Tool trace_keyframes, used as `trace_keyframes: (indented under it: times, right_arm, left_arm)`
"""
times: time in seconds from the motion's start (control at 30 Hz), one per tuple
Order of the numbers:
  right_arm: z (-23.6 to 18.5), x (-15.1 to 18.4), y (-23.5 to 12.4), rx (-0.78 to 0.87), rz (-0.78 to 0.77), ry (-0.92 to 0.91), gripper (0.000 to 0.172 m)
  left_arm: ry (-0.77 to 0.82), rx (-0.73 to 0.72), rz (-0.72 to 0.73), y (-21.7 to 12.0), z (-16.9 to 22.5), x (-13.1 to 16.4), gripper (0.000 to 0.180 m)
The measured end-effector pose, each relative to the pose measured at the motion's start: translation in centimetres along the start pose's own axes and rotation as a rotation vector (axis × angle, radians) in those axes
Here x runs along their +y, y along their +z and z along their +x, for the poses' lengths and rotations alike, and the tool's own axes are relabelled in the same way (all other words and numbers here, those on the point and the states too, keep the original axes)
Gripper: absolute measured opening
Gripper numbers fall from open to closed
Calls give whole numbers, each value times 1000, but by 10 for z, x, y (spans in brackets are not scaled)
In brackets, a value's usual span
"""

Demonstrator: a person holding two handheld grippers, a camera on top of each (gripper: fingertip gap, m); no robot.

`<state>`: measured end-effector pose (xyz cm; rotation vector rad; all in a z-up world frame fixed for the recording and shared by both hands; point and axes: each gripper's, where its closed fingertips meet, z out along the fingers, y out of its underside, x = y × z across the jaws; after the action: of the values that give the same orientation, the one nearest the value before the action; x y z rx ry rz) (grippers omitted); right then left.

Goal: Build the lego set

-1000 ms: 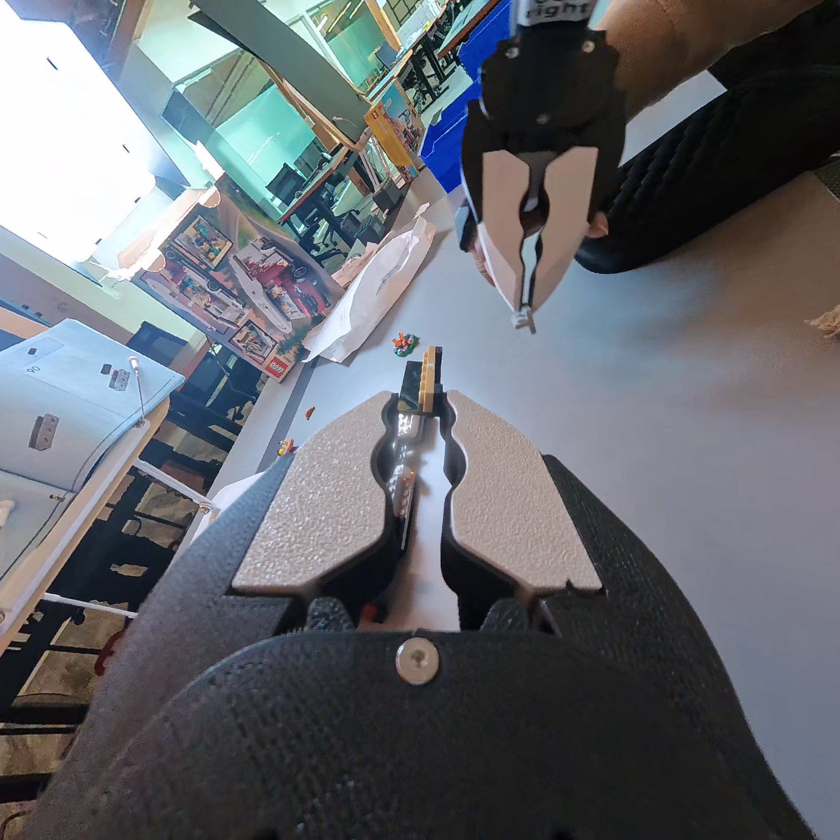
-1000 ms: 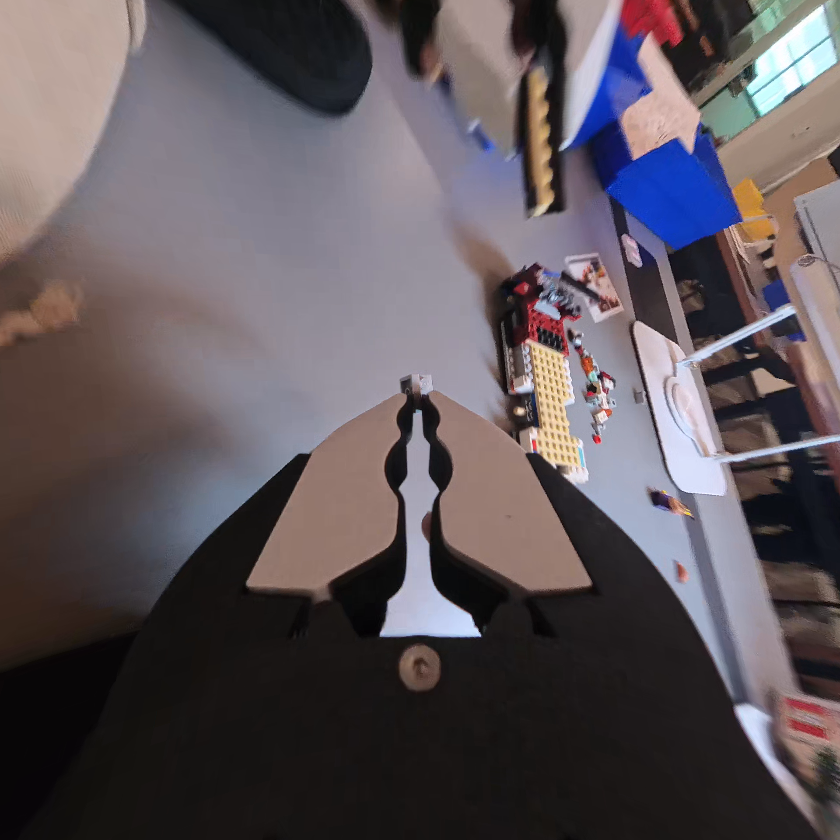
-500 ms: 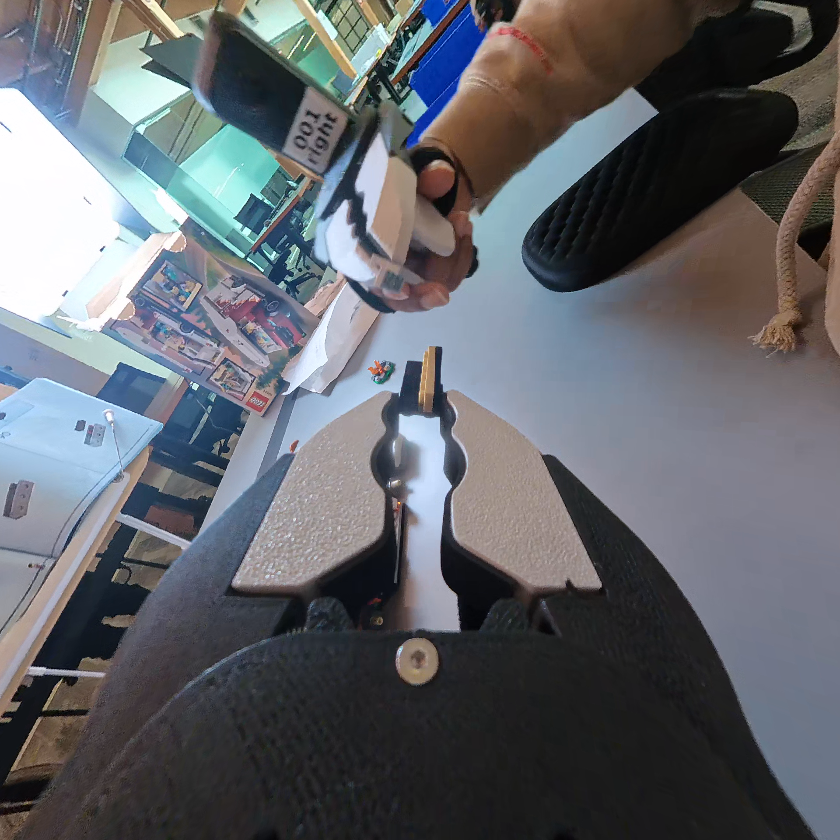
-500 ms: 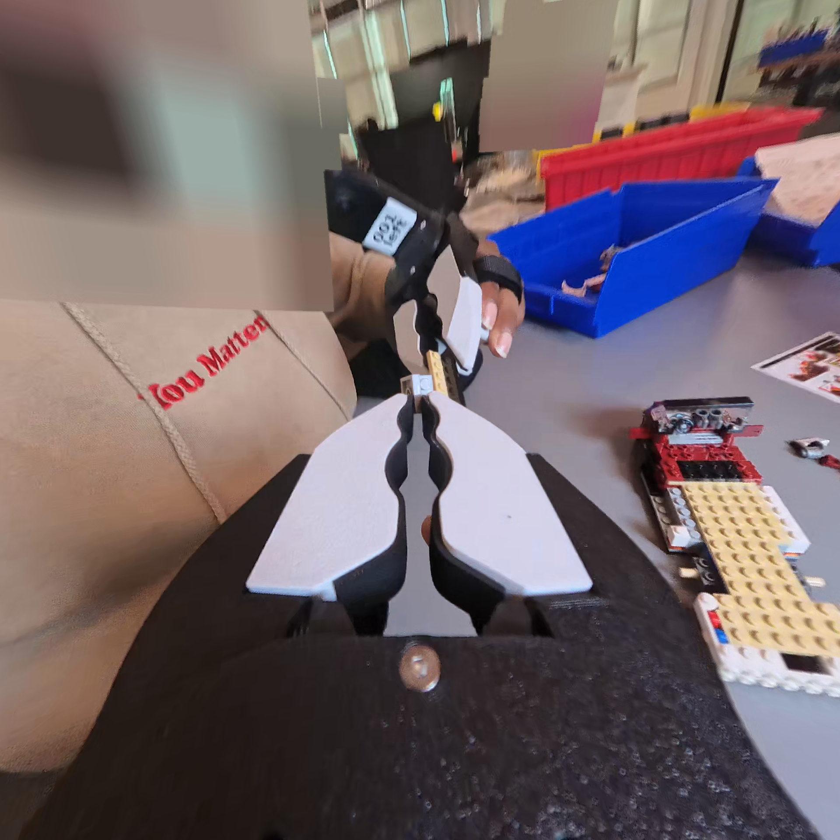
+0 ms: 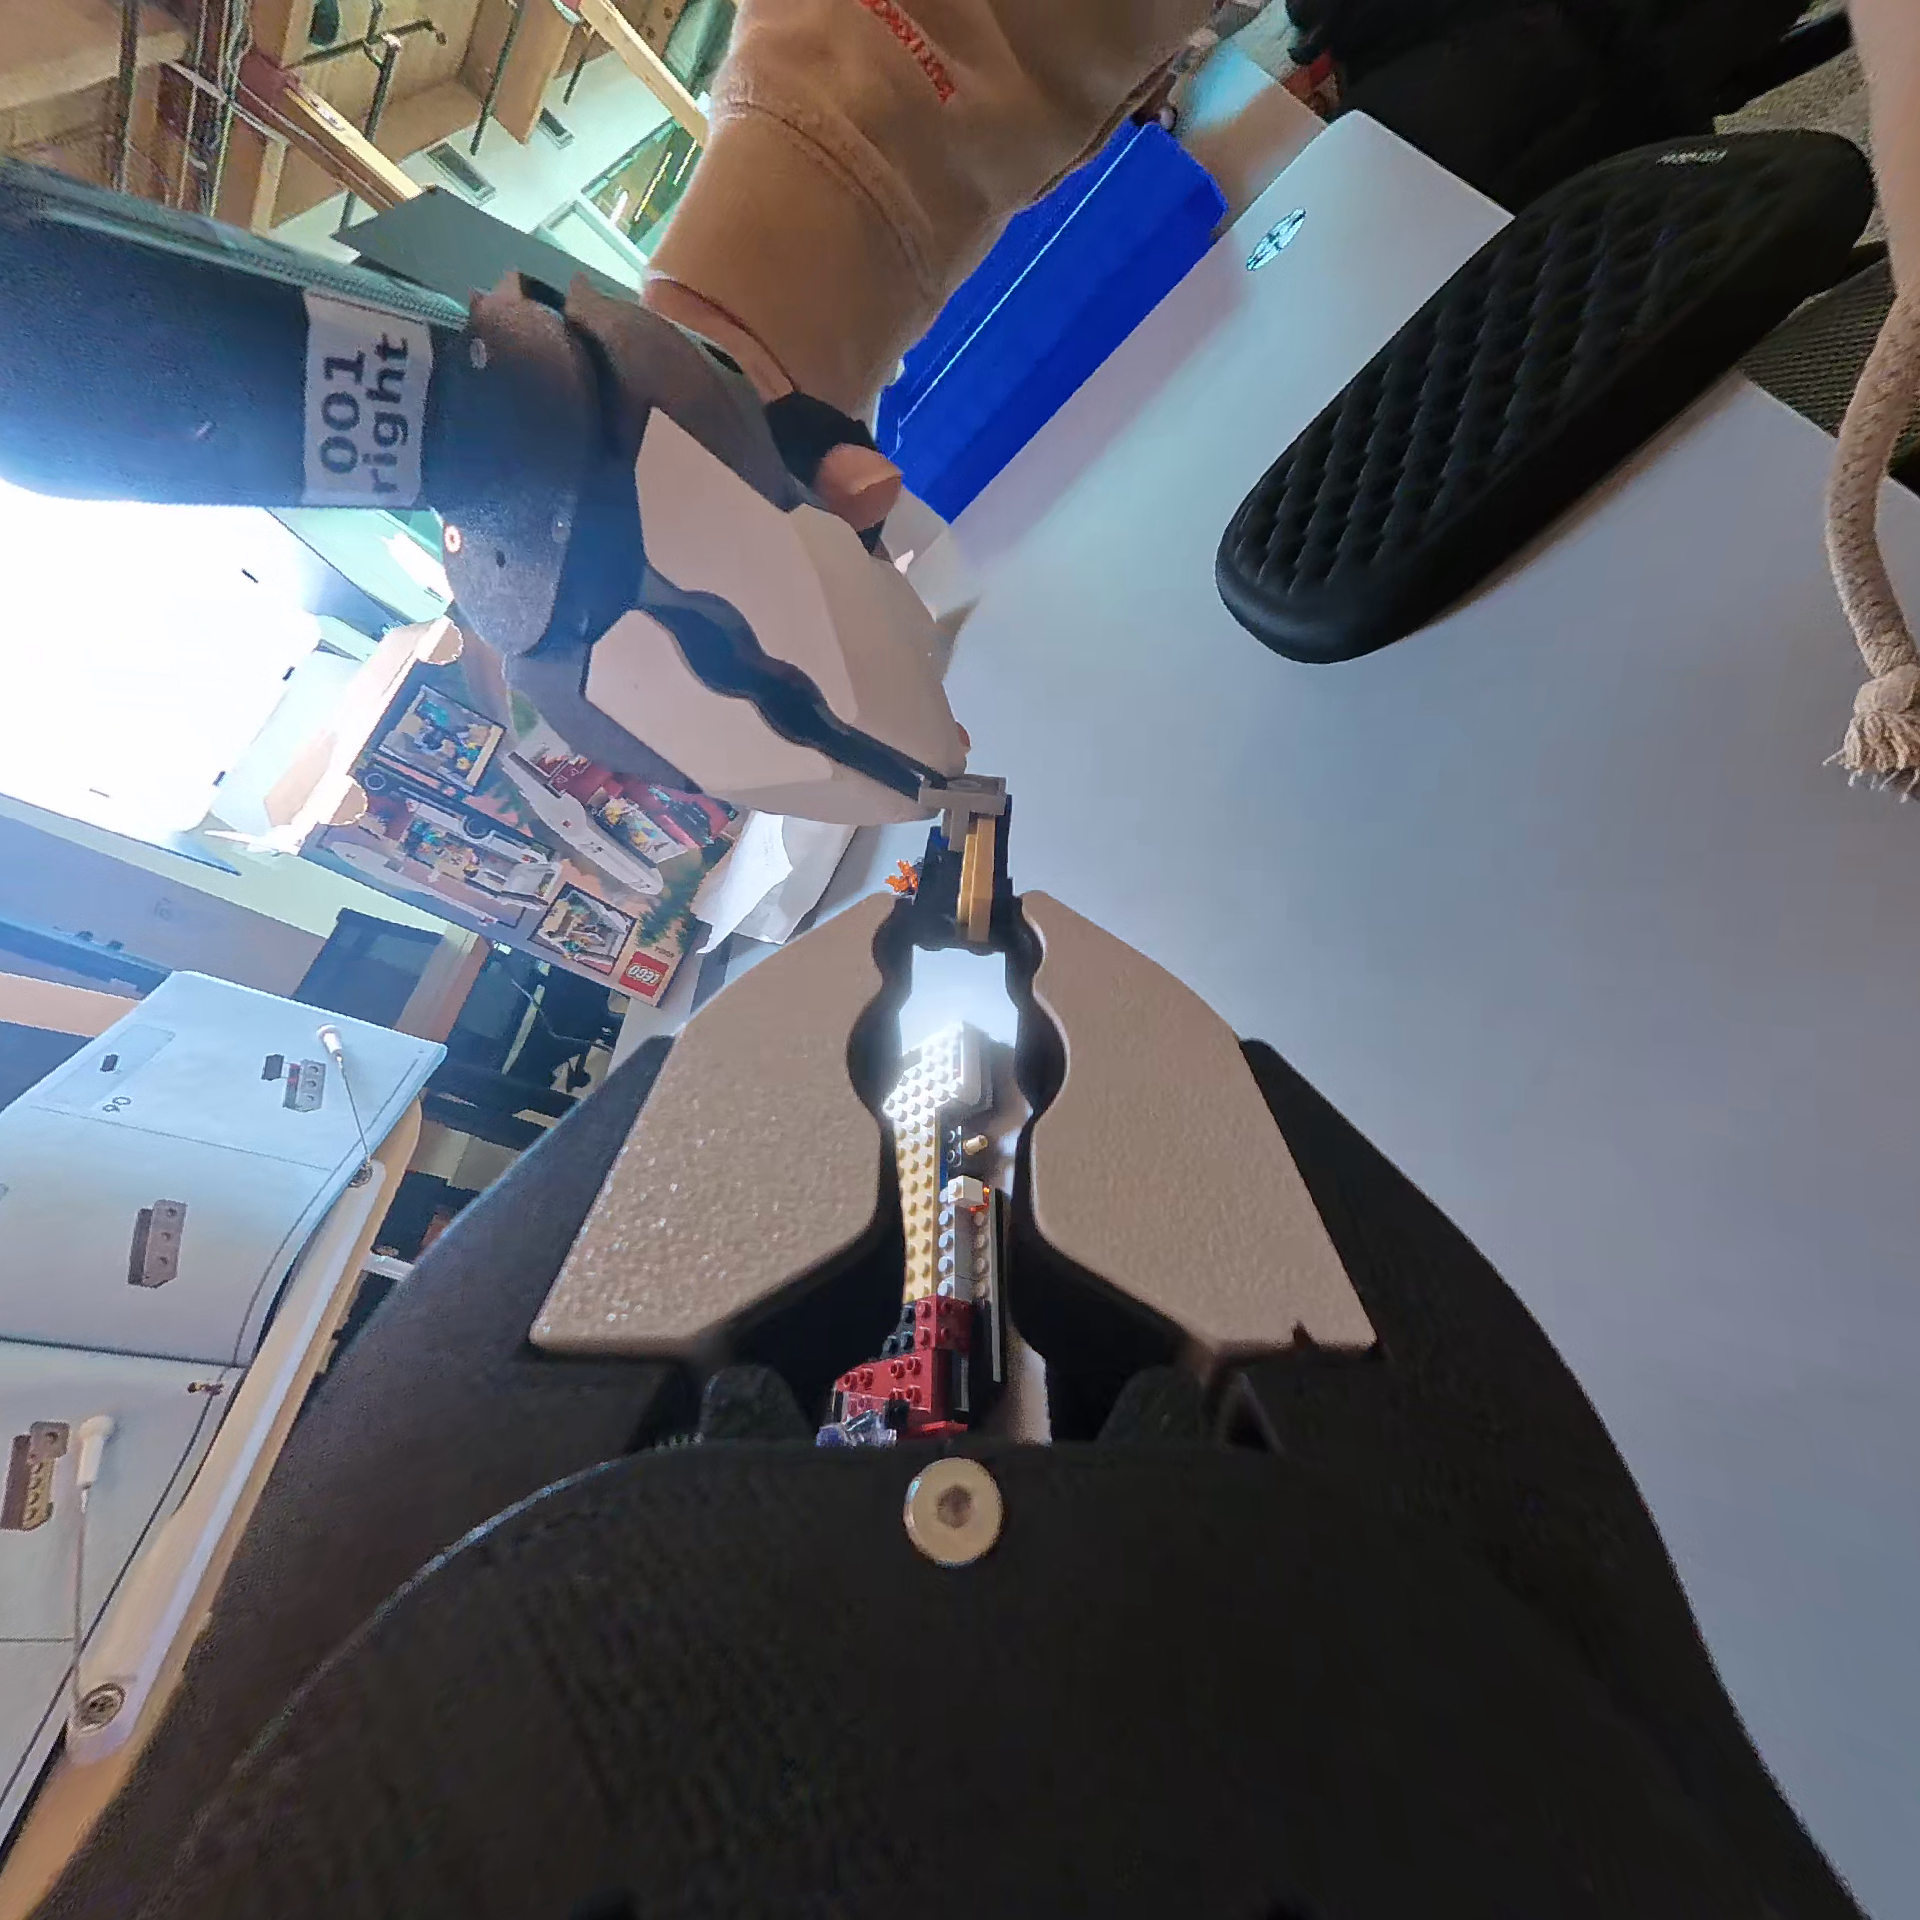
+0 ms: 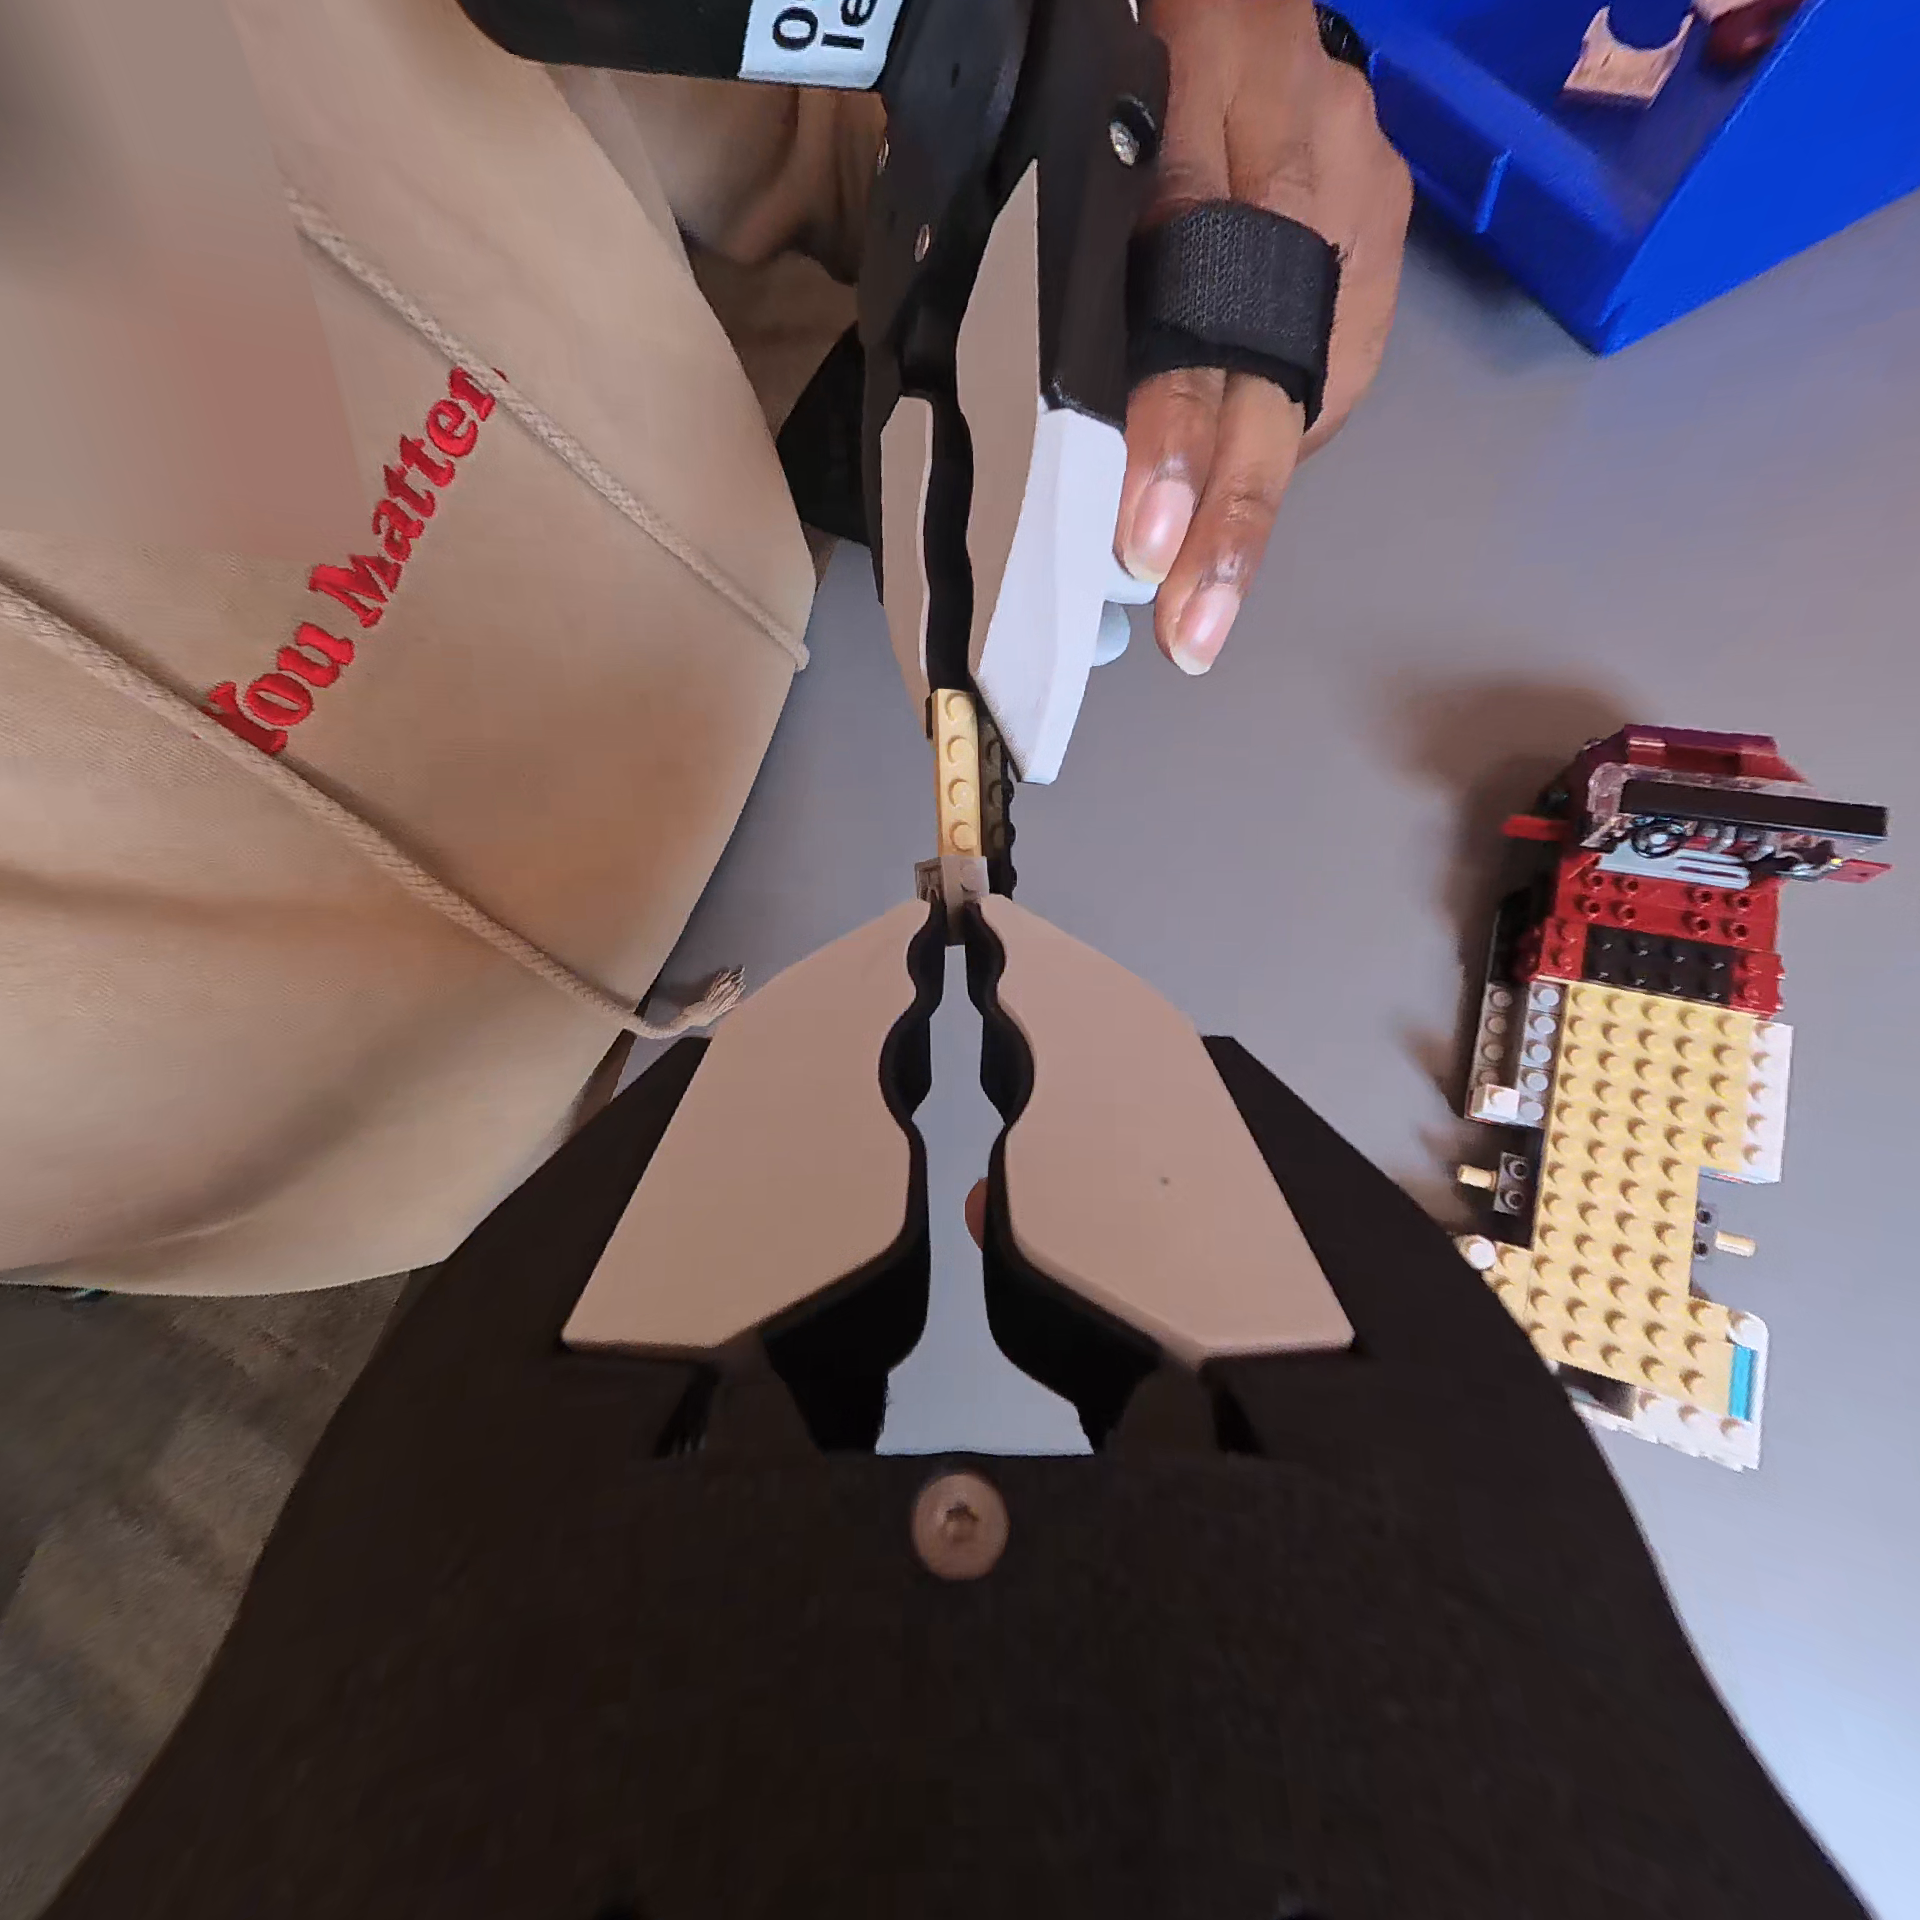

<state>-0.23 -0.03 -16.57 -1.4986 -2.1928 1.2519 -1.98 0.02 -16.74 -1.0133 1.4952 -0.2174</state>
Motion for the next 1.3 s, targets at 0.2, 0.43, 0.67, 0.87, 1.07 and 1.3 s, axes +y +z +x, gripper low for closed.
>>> trace_keyframes:
  times: [0.2,0.43,0.67,0.87,1.07,1.3]
  right_arm:
    - [-2,-3,1,-30,-61,12,5]
    - [-2,-11,-1,-20,-74,-12,11]
    - [1,-24,-10,151,-42,-152,25]
    - [22,-22,-9,639,-26,-485,36]
    - [33,-28,-17,925,55,-615,34]
    - [33,-38,-26,969,69,-651,18]
  left_arm:
    - [16,-12,20,-1,-1,-4,18]
    - [2,-27,26,-3,-6,-5,18]
    - [-22,-46,2,-6,-14,1,18]
    - [-95,-78,-35,-10,-28,7,18]
    - [-126,-80,-92,-8,-40,11,18]
    - [-103,-102,-101,-8,-49,2,18]
